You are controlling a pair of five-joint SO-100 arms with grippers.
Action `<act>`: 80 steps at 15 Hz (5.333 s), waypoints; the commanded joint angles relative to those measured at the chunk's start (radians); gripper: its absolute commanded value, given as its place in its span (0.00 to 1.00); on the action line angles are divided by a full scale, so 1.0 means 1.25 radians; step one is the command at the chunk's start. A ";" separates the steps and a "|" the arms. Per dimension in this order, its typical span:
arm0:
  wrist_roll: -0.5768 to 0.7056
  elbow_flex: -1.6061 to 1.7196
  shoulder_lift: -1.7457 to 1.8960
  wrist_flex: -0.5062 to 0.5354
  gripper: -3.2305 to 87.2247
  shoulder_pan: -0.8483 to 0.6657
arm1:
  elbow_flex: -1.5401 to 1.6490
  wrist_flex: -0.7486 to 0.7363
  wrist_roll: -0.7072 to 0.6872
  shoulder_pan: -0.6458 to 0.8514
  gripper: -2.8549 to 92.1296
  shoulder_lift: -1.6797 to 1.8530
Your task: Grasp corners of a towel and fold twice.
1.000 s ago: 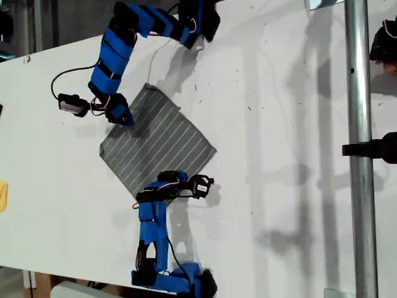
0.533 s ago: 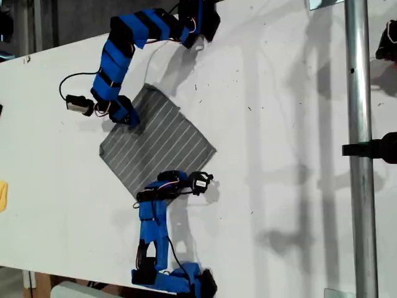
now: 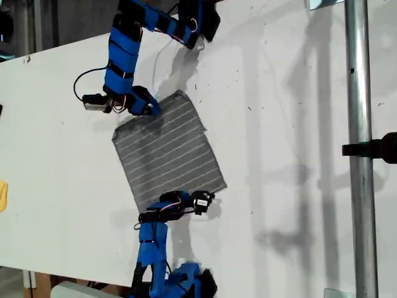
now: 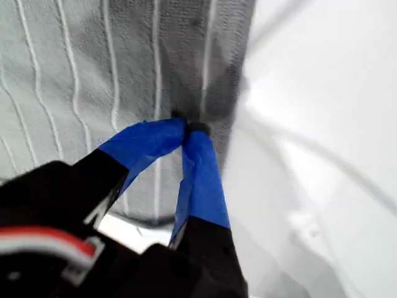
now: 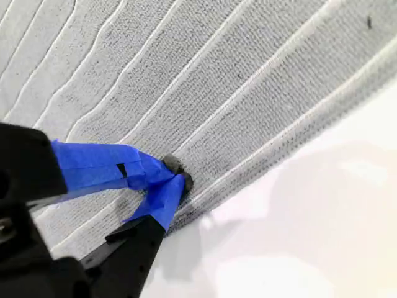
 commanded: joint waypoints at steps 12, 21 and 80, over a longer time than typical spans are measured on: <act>0.145 -0.457 0.242 0.547 0.02 0.141 | -0.162 0.398 0.028 -0.166 0.03 0.477; -0.006 -0.069 0.761 0.569 0.02 0.304 | -0.081 0.577 0.146 -0.376 0.16 0.790; 0.204 -0.620 -0.053 0.504 0.00 0.377 | -0.076 0.182 0.000 -0.495 0.03 0.315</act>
